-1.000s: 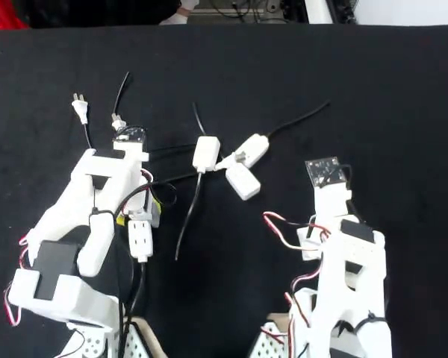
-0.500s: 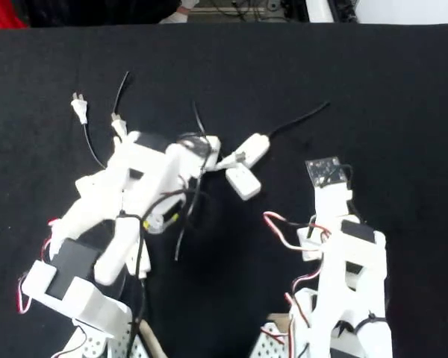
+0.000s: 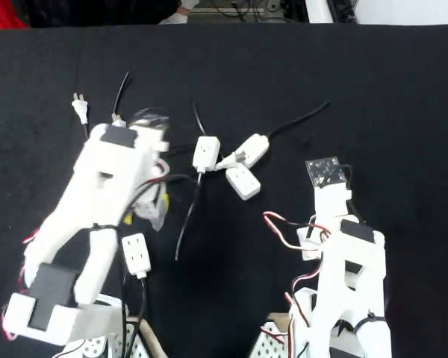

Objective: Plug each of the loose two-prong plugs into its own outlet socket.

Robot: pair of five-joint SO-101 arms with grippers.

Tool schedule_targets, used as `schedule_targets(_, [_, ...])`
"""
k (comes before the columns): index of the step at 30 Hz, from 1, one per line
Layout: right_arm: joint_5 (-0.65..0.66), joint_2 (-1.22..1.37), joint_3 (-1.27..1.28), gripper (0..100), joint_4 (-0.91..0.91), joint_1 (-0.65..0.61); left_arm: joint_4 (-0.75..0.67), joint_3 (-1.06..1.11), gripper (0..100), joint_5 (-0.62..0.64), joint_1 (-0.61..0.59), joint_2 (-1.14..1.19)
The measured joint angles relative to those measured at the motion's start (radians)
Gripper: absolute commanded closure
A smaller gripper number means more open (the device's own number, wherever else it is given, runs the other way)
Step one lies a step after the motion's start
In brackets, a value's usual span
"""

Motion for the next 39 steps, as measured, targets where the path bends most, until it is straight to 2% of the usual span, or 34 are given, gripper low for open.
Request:
schedule_targets(6, [0.0, 0.0, 0.0, 78.3, 0.0, 0.0, -0.149, 0.249, 76, 0.005, -0.071, -0.06])
schedule_targets(14, [0.0, 0.0, 0.0, 78.3, 0.0, 0.0, -0.339, 0.402, 77, 0.009, -0.084, -0.04])
schedule_targets(18, [0.0, 0.0, 0.0, 78.3, 0.0, 0.0, -0.359, 0.393, 79, 0.009, -0.06, 0.014])
schedule_targets(24, [0.0, 0.0, 0.0, 78.3, 0.0, 0.0, -0.361, 0.368, 98, 0.011, 0.011, 0.043])
schedule_targets(27, [0.0, 0.0, 0.0, 78.3, 0.0, 0.0, -0.334, 0.336, 96, 0.005, 0.052, 0.048])
schedule_targets(30, [0.0, 0.0, 0.0, 78.3, 0.0, 0.0, -0.278, 0.278, 96, -0.072, 0.091, 0.054])
schedule_targets(39, [0.0, 0.0, 0.0, 78.3, 0.0, 0.0, -0.052, -0.005, 96, -0.466, 0.11, 0.061])
